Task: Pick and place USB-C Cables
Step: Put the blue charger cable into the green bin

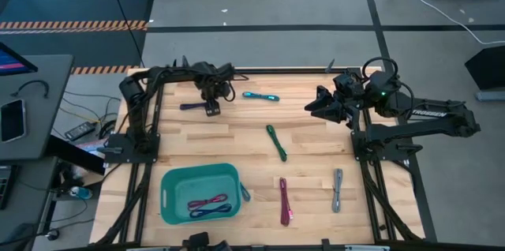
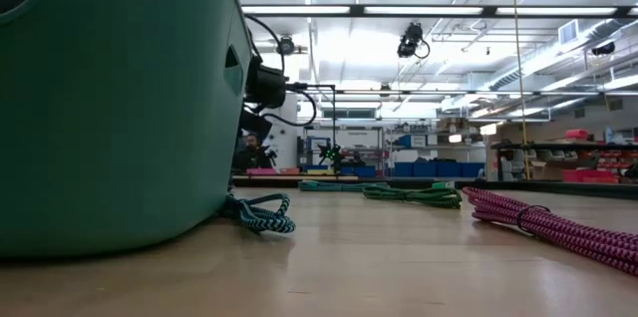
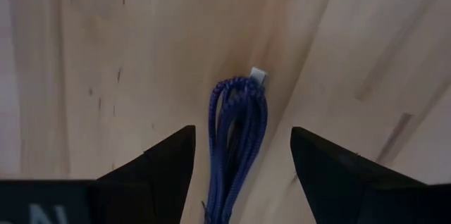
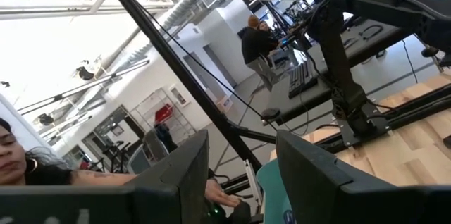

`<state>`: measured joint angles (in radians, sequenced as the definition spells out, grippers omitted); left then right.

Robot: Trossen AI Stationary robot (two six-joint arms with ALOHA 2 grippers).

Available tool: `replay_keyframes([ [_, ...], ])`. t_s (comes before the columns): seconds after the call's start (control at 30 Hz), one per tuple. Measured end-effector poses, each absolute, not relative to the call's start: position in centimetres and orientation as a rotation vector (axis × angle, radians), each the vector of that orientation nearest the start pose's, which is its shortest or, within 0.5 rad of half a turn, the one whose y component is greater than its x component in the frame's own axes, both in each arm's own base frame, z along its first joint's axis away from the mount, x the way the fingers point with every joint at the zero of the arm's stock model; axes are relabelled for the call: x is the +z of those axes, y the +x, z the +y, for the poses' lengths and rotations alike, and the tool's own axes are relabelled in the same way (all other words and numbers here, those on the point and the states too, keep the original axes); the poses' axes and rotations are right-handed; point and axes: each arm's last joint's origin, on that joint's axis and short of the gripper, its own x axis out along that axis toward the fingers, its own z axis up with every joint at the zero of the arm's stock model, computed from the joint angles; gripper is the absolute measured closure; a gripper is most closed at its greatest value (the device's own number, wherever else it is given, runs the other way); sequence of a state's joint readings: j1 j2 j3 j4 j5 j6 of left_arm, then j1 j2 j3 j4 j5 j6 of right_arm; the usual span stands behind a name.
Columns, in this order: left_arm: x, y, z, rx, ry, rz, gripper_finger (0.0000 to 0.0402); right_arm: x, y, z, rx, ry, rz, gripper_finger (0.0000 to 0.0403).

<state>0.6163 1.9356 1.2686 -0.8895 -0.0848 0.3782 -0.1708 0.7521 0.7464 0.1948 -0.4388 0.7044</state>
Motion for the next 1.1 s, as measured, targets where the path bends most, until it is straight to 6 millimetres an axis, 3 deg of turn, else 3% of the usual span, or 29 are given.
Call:
replay_keyframes([
  [0.27,13.3,28.2,20.3,0.233,-0.151,1.635,0.0176,36.1,16.5,-1.6,0.32,0.64,-0.083,0.0231],
  [0.37,13.3,28.4,20.0,0.231,-0.15,1.638,0.0222,36.1,16.5,-1.6,0.32,0.639,-0.084,0.0231],
  [0.57,13.4,28.3,19.9,0.245,-0.173,1.649,0.0375,36.1,16.5,-1.6,0.313,0.64,-0.086,0.0231],
  [0.77,14.0,27.7,19.3,0.247,-0.201,1.706,0.0378,36.1,16.5,-1.6,0.313,0.641,-0.086,0.0231],
  [0.97,19.2,27.3,17.4,0.275,-0.222,1.715,0.0378,36.0,16.5,-1.6,0.32,0.64,-0.083,0.0231],
  [1.1,24.1,27.1,15.0,0.327,-0.193,1.592,0.0378,36.0,16.4,-1.6,0.327,0.632,-0.08,0.0231],
])
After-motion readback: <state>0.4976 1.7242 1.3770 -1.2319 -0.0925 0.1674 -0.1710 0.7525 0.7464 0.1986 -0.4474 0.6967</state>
